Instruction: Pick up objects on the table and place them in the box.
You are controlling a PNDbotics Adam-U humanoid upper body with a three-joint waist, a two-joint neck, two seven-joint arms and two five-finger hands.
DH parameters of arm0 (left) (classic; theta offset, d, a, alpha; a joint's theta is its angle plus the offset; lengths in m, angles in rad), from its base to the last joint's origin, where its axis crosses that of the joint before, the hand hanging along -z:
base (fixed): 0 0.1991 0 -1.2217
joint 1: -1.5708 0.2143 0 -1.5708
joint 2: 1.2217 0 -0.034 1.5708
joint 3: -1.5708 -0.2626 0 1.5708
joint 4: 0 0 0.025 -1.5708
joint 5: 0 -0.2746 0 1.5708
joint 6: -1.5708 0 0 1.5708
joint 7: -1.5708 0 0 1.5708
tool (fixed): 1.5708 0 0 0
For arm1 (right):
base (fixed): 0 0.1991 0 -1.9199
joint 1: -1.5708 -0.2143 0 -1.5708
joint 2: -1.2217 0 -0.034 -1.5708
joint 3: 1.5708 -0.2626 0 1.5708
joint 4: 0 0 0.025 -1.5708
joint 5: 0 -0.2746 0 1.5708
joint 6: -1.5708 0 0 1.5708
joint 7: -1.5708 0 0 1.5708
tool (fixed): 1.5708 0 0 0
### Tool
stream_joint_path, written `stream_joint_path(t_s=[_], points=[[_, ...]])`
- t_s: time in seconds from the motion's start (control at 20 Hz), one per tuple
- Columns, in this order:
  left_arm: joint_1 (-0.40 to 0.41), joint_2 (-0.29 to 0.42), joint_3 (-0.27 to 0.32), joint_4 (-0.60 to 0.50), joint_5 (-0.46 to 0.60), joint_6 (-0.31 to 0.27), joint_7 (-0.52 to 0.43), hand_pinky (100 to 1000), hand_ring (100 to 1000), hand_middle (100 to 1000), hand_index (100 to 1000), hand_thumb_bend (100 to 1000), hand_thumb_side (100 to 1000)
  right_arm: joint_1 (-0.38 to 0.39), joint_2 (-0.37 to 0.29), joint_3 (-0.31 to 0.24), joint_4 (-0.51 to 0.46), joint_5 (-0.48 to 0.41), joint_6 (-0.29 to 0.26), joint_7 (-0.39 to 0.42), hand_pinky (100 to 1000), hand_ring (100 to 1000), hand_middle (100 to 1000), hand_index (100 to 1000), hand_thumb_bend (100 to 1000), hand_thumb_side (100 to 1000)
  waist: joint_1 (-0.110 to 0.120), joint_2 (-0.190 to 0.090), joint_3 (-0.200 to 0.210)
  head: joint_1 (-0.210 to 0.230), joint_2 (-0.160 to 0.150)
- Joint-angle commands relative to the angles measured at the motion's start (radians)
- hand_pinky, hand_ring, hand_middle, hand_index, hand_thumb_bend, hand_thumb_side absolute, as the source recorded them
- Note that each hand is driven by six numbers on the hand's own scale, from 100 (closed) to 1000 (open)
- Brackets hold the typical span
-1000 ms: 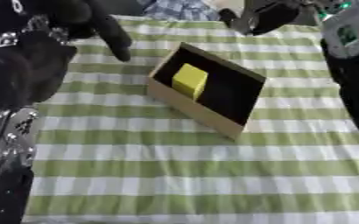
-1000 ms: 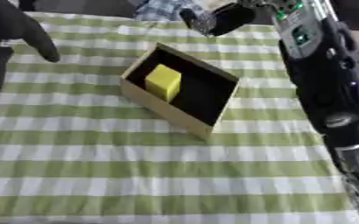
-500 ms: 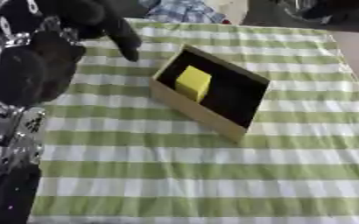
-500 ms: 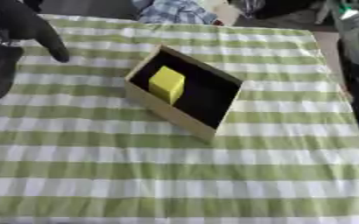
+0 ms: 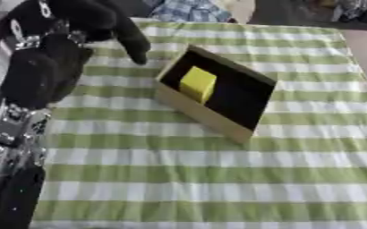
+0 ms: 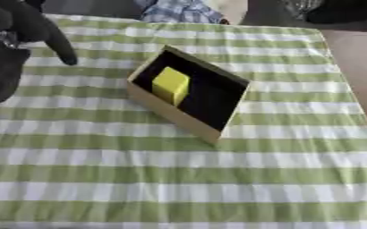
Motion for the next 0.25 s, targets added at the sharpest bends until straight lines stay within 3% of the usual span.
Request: stream_joint_path(t_s=[0.05,0.25], points=[[-0.013,0.022,0.016,-0.014,-0.003,-0.009,0.014,554,649,644,783,100,672,0.023,-0.056,-0.045,-0.057,-0.009,0.024,-0.063,900,894,829,868,100,606,0.003,-0.01,-0.005,0.008,-0.013],[-0.016,0.029,0.023,-0.014,-0.012,-0.017,0.031,554,648,644,782,100,672,0.08,-0.065,-0.077,-0.111,0.015,0.045,-0.141,898,894,828,876,100,632,0.008,-0.002,-0.013,0.02,-0.022]])
